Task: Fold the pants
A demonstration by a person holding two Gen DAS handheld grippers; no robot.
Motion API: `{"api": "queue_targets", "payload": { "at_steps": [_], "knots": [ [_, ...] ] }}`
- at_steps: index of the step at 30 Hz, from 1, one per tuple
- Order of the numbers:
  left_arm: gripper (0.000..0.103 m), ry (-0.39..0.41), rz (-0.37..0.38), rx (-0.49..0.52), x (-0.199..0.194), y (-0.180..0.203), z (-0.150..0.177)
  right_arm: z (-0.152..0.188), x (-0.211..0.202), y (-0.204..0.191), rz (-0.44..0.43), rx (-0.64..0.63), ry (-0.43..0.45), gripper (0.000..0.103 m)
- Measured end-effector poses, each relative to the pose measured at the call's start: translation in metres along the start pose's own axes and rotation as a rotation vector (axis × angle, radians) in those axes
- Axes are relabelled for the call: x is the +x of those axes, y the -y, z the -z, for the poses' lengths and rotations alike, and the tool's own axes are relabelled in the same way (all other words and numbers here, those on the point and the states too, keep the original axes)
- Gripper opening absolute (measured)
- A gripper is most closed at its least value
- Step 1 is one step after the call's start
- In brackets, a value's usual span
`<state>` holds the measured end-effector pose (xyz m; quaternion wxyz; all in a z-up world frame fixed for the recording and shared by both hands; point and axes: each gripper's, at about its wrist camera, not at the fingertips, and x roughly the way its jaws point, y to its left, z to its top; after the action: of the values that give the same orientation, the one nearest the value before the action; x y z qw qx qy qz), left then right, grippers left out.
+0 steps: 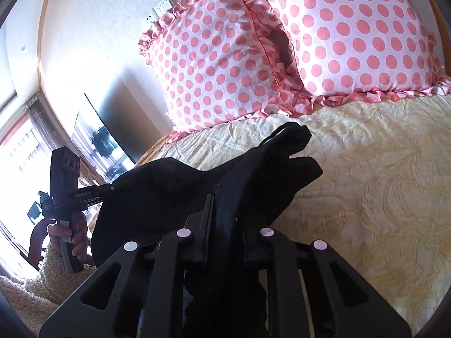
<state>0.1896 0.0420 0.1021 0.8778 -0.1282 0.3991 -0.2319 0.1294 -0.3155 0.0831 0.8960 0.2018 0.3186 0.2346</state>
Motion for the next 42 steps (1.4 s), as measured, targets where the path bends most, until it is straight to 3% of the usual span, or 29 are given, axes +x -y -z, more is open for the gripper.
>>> {"api": "queue_targets", "payload": {
  "at_steps": [7, 10, 12, 15, 17, 19, 23, 24, 26, 27, 30, 32, 34, 36, 39, 41, 42],
  "knots": [
    [0.006, 0.103, -0.019, 0.057, 0.014, 0.017, -0.056, -0.048, 0.024, 0.013, 0.026, 0.021, 0.057, 0.014],
    [0.006, 0.132, -0.089, 0.076, 0.040, 0.011, -0.079, -0.071, 0.039, 0.029, 0.079, 0.042, 0.082, 0.014],
    [0.006, 0.070, -0.124, 0.022, 0.073, -0.011, -0.089, -0.080, 0.060, 0.045, 0.145, 0.064, 0.045, 0.014],
    [0.006, -0.040, -0.198, -0.064, 0.119, -0.046, -0.083, -0.073, 0.102, 0.070, 0.294, 0.079, -0.084, 0.015],
    [0.009, -0.075, -0.218, -0.089, 0.135, -0.062, -0.074, -0.065, 0.115, 0.077, 0.356, 0.062, -0.134, 0.022],
    [0.030, -0.069, -0.258, -0.080, 0.134, -0.067, -0.069, -0.063, 0.112, 0.074, 0.394, 0.031, -0.134, 0.044],
    [0.057, 0.042, -0.413, 0.005, 0.097, -0.057, -0.066, -0.059, 0.084, 0.057, 0.548, -0.059, -0.062, 0.049],
    [0.069, 0.087, -0.441, 0.038, 0.082, -0.049, -0.061, -0.056, 0.072, 0.050, 0.560, -0.077, -0.022, 0.049],
    [0.078, 0.133, -0.410, 0.083, 0.058, -0.028, -0.049, -0.048, 0.053, 0.033, 0.527, -0.101, 0.042, 0.051],
    [0.083, 0.132, -0.347, 0.097, 0.049, -0.017, -0.039, -0.040, 0.048, 0.022, 0.475, -0.114, 0.051, 0.056],
    [0.089, 0.064, -0.162, 0.111, 0.050, 0.014, -0.012, -0.018, 0.056, 0.001, 0.376, -0.156, -0.011, 0.060],
    [0.089, -0.014, -0.115, 0.118, 0.068, 0.023, 0.001, -0.004, 0.071, -0.006, 0.382, -0.188, -0.078, 0.062],
    [0.087, -0.086, -0.148, 0.100, 0.092, 0.021, 0.010, 0.003, 0.086, -0.001, 0.434, -0.163, -0.147, 0.062],
    [0.083, -0.117, -0.161, 0.072, 0.107, 0.010, 0.012, 0.002, 0.082, 0.003, 0.414, -0.115, -0.137, 0.062],
    [0.080, -0.049, -0.177, 0.070, 0.083, 0.014, 0.018, 0.006, 0.058, -0.014, 0.414, -0.103, -0.074, 0.067],
    [0.088, 0.005, -0.183, 0.085, 0.055, 0.020, 0.029, 0.021, 0.040, -0.029, 0.453, -0.138, -0.023, 0.085],
    [0.096, 0.027, -0.195, 0.091, 0.045, 0.023, 0.036, 0.029, 0.034, -0.035, 0.471, -0.149, -0.003, 0.085]
  ]
}}
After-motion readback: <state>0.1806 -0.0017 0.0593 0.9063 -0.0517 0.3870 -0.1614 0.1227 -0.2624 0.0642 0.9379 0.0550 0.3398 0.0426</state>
